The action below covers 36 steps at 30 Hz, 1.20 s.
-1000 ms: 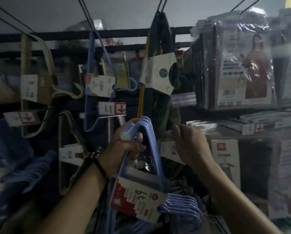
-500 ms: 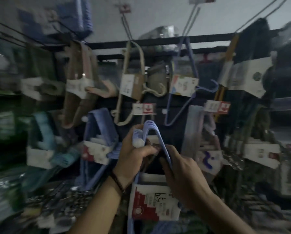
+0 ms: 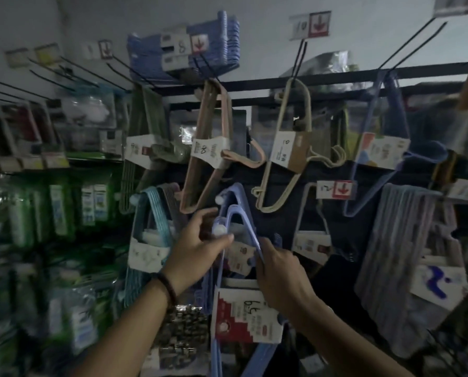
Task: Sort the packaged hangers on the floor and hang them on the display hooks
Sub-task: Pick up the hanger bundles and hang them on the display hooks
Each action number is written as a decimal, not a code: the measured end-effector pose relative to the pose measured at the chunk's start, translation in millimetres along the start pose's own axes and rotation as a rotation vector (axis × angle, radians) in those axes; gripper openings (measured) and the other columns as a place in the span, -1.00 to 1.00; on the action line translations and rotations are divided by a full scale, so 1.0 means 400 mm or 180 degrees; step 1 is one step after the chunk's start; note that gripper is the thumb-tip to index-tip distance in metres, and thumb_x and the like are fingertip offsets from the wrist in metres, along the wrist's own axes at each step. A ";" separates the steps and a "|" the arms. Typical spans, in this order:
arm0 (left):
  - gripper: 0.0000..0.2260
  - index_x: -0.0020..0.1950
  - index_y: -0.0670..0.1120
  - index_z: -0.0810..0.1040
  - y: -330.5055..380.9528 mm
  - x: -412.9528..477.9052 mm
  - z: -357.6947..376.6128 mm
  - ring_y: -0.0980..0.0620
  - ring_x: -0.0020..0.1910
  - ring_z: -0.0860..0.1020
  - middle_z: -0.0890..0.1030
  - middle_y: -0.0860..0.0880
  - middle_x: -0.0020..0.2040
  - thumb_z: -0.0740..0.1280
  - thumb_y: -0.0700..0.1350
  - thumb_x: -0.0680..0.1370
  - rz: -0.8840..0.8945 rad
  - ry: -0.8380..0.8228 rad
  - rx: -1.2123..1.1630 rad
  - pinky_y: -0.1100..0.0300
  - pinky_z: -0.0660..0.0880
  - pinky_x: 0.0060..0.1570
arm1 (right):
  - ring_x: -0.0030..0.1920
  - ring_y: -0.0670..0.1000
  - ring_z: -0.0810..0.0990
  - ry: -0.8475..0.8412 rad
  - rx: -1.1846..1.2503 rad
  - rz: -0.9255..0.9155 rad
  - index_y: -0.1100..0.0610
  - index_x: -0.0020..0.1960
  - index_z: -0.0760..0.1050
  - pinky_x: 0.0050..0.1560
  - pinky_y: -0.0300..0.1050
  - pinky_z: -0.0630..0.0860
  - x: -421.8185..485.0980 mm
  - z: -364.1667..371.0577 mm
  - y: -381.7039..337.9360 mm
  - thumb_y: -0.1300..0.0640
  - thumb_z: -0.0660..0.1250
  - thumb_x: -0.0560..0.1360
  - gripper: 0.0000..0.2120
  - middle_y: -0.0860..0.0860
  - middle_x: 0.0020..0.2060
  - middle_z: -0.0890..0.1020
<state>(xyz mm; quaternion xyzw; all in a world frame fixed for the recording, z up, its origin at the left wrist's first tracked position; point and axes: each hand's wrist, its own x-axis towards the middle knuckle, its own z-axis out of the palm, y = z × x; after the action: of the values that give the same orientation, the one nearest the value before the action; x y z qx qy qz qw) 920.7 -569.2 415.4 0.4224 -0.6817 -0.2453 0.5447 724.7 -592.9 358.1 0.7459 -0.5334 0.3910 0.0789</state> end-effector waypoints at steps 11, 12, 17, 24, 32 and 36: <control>-0.61 0.47 0.07 0.46 -0.086 0.205 -0.035 0.04 0.28 0.56 0.60 0.07 0.30 0.36 -0.02 0.65 0.0278 0.0218 0.0964 -0.09 0.54 0.29 | 0.04 0.25 0.66 -0.0035 -0.0190 0.0362 0.10 0.40 0.28 -0.08 0.08 0.55 0.200 0.092 -0.032 0.05 0.16 0.71 -0.71 0.14 0.12 0.63; -0.63 0.46 0.07 0.46 -0.095 0.220 -0.033 0.03 0.27 0.57 0.61 0.06 0.29 0.35 -0.02 0.65 0.0267 0.0248 0.1015 -0.10 0.55 0.28 | 0.06 0.24 0.66 0.0008 -0.0151 0.0396 0.12 0.37 0.26 -0.08 0.08 0.54 0.211 0.105 -0.033 0.07 0.19 0.70 -0.72 0.14 0.16 0.58; -0.58 0.53 0.04 0.40 -0.138 0.281 -0.004 0.07 0.29 0.54 0.58 0.05 0.34 0.33 -0.04 0.67 0.0273 0.0450 0.1137 0.07 0.51 0.29 | -0.02 0.16 0.68 0.0072 -0.0202 0.0642 0.14 0.28 0.22 -0.18 -0.05 0.58 0.278 0.163 -0.011 0.15 0.32 0.64 -0.67 0.15 0.25 0.43; -0.50 0.54 0.07 0.37 -0.215 0.240 0.005 0.13 0.28 0.55 0.56 0.12 0.34 0.41 -0.06 0.61 0.0193 0.0318 0.1248 0.20 0.54 0.24 | 0.05 0.17 0.67 0.0191 -0.0519 0.0599 0.14 0.29 0.23 -0.17 -0.01 0.58 0.260 0.221 0.058 -0.01 0.23 0.67 -0.67 0.14 0.16 0.55; -0.85 0.06 0.11 0.64 -0.377 -0.063 -0.062 0.32 -0.07 0.61 0.66 0.26 -0.07 0.41 -0.16 0.60 -0.0441 0.0203 0.1389 0.48 0.47 -0.13 | 0.06 0.30 0.47 0.1299 0.0546 -0.0015 0.24 0.16 0.45 0.03 0.18 0.44 0.071 0.277 0.002 0.16 0.46 0.50 -0.68 0.24 0.05 0.50; -0.89 -0.01 0.09 0.66 -0.534 -0.329 -0.144 0.23 -0.19 0.61 0.67 0.16 -0.16 0.39 -0.12 0.61 -0.1448 0.0238 0.1735 0.34 0.53 -0.23 | -0.20 0.05 0.58 -0.0003 0.1727 -0.0830 0.16 0.02 0.55 -0.20 -0.19 0.39 -0.066 0.417 -0.083 0.15 0.37 0.62 -0.92 0.04 -0.18 0.63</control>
<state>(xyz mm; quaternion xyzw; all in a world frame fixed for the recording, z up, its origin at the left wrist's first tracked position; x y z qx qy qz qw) 1048.0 -562.7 191.9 0.7019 -0.5901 -0.1539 0.3680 833.3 -648.7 236.7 0.8021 -0.3093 0.5055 -0.0741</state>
